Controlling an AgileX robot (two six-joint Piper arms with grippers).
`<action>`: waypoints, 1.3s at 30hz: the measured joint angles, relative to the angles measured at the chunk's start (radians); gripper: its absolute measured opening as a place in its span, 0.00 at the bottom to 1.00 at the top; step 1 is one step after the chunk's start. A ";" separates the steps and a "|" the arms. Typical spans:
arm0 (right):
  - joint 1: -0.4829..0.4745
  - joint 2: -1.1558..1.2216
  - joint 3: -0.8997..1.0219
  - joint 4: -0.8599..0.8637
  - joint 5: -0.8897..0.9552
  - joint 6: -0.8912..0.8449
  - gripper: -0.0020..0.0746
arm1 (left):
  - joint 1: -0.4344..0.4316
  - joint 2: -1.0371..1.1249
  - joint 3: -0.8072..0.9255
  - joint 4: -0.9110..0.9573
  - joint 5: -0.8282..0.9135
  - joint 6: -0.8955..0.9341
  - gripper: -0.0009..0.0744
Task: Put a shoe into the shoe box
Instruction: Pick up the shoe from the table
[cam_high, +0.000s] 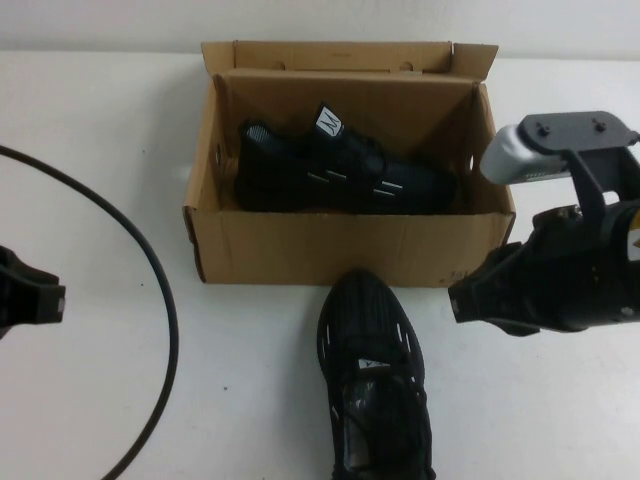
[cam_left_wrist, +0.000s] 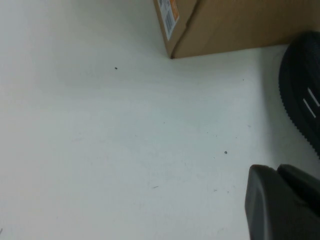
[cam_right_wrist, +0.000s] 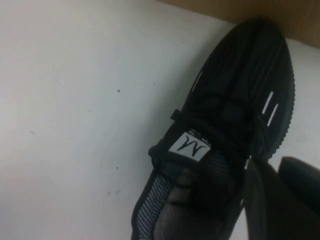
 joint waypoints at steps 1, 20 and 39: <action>0.002 0.011 0.000 -0.001 -0.008 0.001 0.08 | 0.000 0.000 0.000 0.000 0.000 0.002 0.01; 0.087 0.295 0.000 0.244 -0.096 -0.160 0.46 | 0.000 0.000 0.000 0.000 -0.027 0.004 0.01; 0.148 0.407 -0.025 0.221 -0.094 -0.053 0.47 | 0.000 0.000 0.000 0.000 -0.027 0.004 0.01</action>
